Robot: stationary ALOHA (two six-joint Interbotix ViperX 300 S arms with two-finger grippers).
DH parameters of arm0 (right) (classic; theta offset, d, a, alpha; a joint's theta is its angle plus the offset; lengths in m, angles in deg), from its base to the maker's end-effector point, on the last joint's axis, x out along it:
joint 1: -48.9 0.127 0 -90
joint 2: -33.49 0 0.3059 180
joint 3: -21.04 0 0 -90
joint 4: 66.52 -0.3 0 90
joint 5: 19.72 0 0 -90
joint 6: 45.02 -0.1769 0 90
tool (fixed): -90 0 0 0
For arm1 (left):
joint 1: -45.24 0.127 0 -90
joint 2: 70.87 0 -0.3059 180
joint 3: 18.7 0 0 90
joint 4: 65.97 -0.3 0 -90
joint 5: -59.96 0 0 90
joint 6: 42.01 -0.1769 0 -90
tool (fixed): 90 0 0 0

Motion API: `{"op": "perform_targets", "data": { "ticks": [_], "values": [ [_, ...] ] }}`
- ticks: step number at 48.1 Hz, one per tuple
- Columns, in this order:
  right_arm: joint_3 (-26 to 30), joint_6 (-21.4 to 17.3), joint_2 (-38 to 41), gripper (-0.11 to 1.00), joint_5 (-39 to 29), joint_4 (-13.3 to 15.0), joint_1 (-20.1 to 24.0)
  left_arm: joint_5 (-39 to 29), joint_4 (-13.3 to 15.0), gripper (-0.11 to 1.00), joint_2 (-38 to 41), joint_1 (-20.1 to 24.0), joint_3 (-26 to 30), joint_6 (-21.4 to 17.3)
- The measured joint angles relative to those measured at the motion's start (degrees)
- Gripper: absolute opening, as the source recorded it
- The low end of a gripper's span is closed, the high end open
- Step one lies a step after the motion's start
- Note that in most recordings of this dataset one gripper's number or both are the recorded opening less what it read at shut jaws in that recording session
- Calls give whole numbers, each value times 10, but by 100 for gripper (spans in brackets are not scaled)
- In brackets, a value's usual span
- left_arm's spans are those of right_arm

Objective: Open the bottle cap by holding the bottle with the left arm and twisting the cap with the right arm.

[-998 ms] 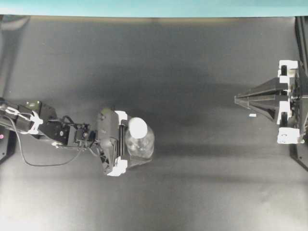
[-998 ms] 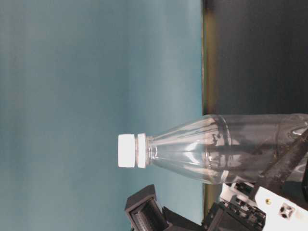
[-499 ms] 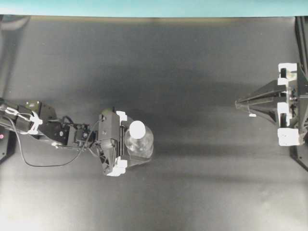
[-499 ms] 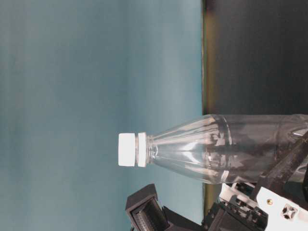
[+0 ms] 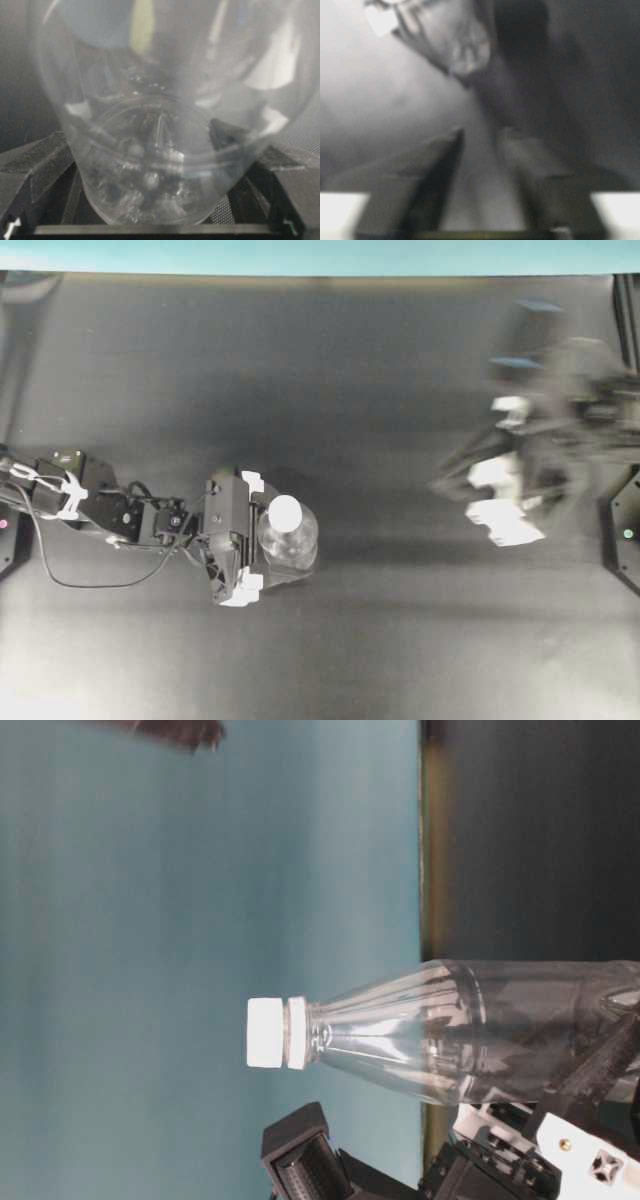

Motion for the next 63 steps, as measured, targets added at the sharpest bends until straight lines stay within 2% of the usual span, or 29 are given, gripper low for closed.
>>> {"op": "perform_targets", "data": {
  "ticks": [4,8,11,14,18,21,25,30,39,51,60,63],
  "values": [
    [64,-6,46,74,-40,-5,4,0,0,90,0,0,0,0],
    [127,-25,90,84,-73,-18,4,-2,0,90,0,0,-1,2],
    [171,-60,123,84,-108,-33,3,-2,0,90,0,0,-2,4],
    [224,-112,162,82,-149,-44,2,-2,0,90,0,1,-3,5],
    [288,-169,205,82,-201,-46,2,-3,0,90,0,0,-4,5],
    [328,-197,234,81,-233,-47,2,-3,0,90,0,0,-6,5],
    [381,-221,269,81,-270,-47,2,-2,0,90,-1,0,-8,5],
    [439,-230,315,81,-301,-47,3,-1,0,90,-1,0,-10,6],
    [481,-230,371,81,-316,-47,3,-1,0,90,-1,0,-11,5],
    [486,-230,400,79,-317,-47,3,0,0,90,-1,0,-11,5],
    [485,-230,403,73,-317,-43,4,-1,0,90,-1,0,-10,4],
    [485,-230,404,67,-317,-41,4,-1,0,90,-1,1,-11,4]
  ]
}}
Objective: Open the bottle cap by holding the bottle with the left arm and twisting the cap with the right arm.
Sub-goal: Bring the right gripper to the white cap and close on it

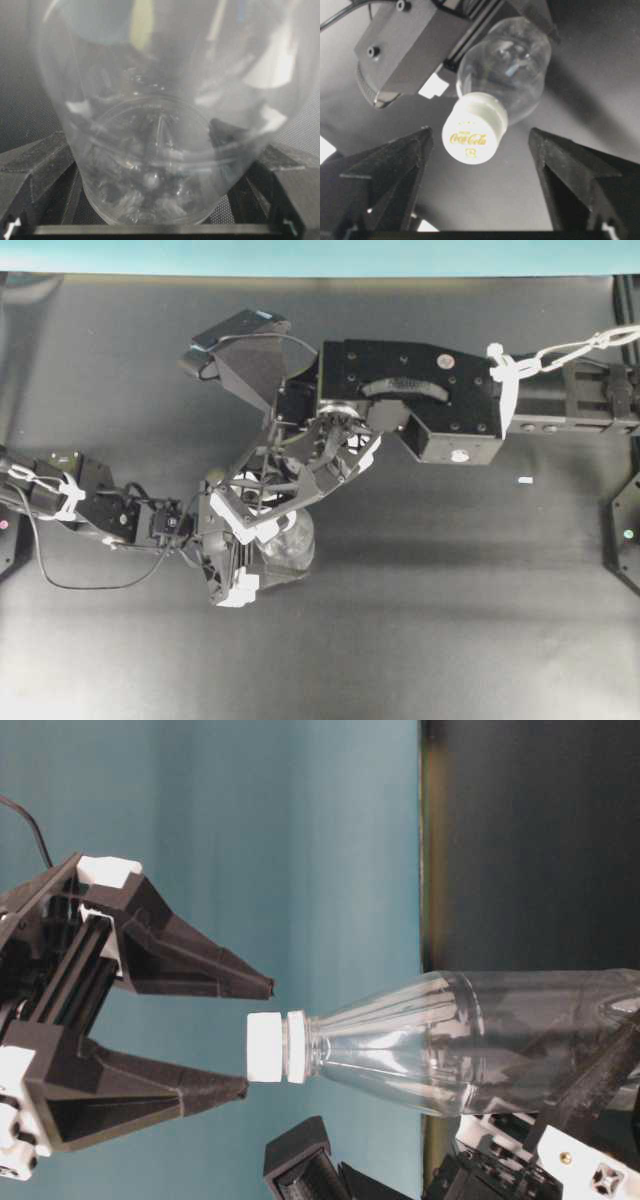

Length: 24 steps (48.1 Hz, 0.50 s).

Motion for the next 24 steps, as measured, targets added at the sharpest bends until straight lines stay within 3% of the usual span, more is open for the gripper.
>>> {"op": "perform_targets", "data": {
  "ticks": [9,24],
  "values": [
    [-2,17,4,37,0,1,5,-2,0,90,0,-1,0,0],
    [-1,55,6,37,-2,3,7,-4,0,90,0,0,0,-2]
  ]
}}
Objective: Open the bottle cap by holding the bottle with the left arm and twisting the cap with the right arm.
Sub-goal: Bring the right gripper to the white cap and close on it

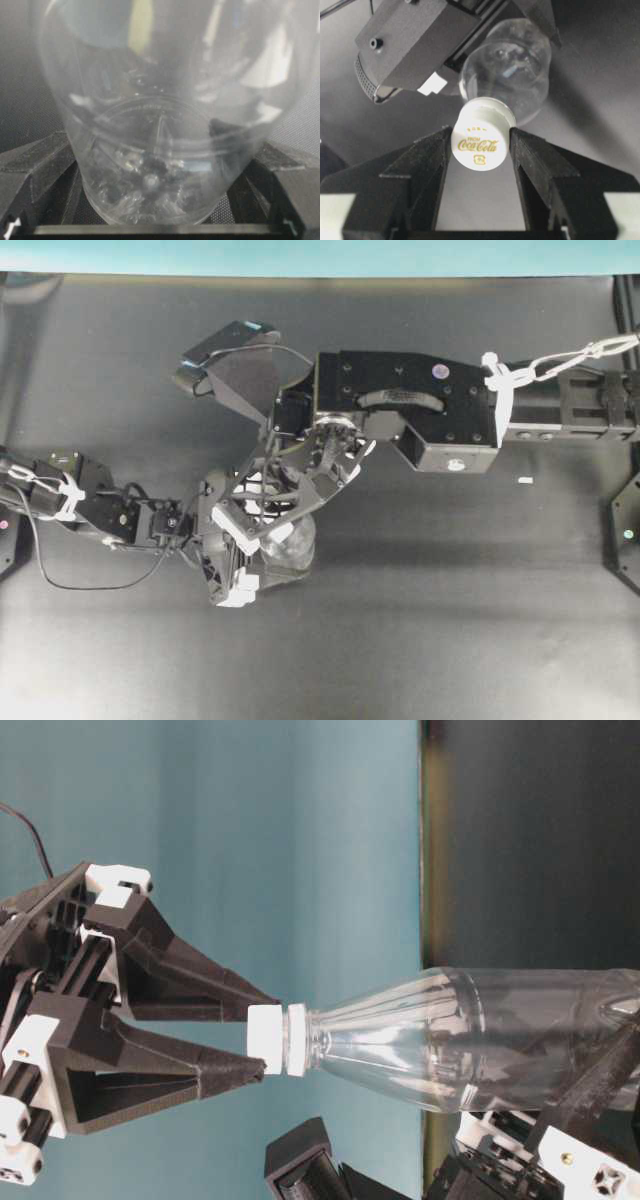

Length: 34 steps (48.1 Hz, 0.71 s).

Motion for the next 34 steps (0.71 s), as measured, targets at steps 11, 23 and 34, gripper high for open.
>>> {"op": "perform_targets", "data": {
  "ticks": [11,23,34],
  "values": [
    [11,136,6,37,-3,0,0,1,0,90,0,0,-1,0],
    [31,338,17,37,-21,-1,-1,0,0,90,0,0,-1,0],
    [41,508,22,37,-50,-2,-1,0,0,90,0,0,0,1]
  ]
}}
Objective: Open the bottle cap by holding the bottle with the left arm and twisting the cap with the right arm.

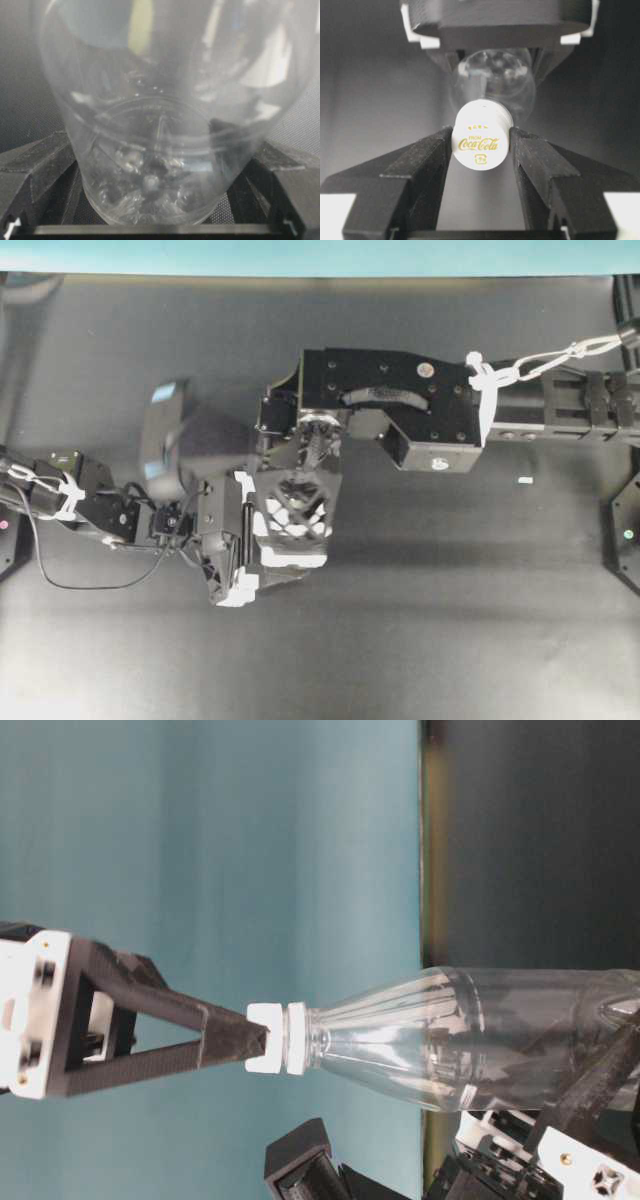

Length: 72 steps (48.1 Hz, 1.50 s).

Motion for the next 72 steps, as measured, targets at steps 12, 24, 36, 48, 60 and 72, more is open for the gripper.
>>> {"op": "perform_targets", "data": {
  "ticks": [12,24,36,48,60,72],
  "values": [
    [0,191,0,37,4,0,2,-3,0,90,0,0,0,0],
    [0,239,1,37,11,3,6,-14,0,90,0,0,0,0],
    [-1,239,1,37,15,26,13,-16,0,90,0,1,1,0],
    [-5,239,-2,37,23,31,14,-16,0,90,0,1,2,1],
    [-8,238,-4,55,25,33,14,-16,0,90,0,1,1,0],
    [-8,209,-8,77,40,41,15,-23,0,90,0,1,0,1]
  ]
}}
